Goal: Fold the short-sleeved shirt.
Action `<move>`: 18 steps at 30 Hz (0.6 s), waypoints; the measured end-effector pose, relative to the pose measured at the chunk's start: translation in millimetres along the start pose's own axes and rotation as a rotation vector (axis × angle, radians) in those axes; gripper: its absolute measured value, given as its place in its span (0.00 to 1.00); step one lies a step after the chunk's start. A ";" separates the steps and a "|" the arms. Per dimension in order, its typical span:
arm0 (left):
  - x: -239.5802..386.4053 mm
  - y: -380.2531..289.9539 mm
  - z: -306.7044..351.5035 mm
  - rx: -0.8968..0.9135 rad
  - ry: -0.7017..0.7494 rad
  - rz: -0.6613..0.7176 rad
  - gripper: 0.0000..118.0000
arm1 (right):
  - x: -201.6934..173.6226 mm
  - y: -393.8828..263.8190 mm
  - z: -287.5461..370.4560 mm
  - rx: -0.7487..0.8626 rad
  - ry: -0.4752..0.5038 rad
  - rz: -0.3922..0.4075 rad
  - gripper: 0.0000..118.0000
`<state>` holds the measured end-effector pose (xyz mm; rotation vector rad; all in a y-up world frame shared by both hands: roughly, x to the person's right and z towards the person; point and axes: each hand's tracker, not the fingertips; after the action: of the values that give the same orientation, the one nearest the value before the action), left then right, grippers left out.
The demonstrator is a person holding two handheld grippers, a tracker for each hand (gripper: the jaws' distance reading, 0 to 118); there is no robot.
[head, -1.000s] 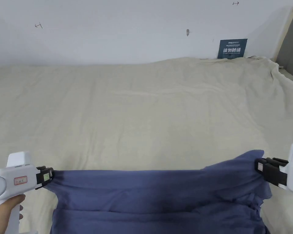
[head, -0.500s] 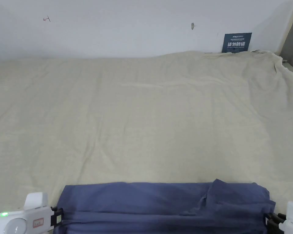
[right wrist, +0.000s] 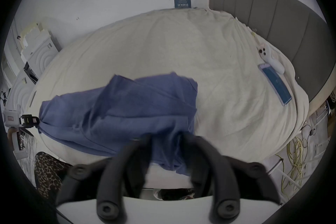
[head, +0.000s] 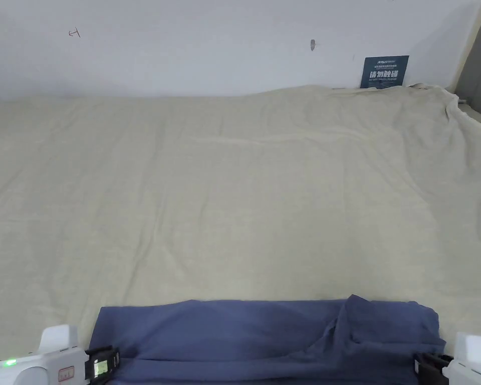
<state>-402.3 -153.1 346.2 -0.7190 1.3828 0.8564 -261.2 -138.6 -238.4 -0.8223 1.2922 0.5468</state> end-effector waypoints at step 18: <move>80.8 89.9 139.0 0.657 -0.060 -0.032 0.78 | -86.0 117.8 125.1 0.627 -0.067 0.132 0.80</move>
<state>-406.3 19.2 281.1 -0.2037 1.4774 0.3501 -292.4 39.4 -173.1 -0.1979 1.3543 0.2403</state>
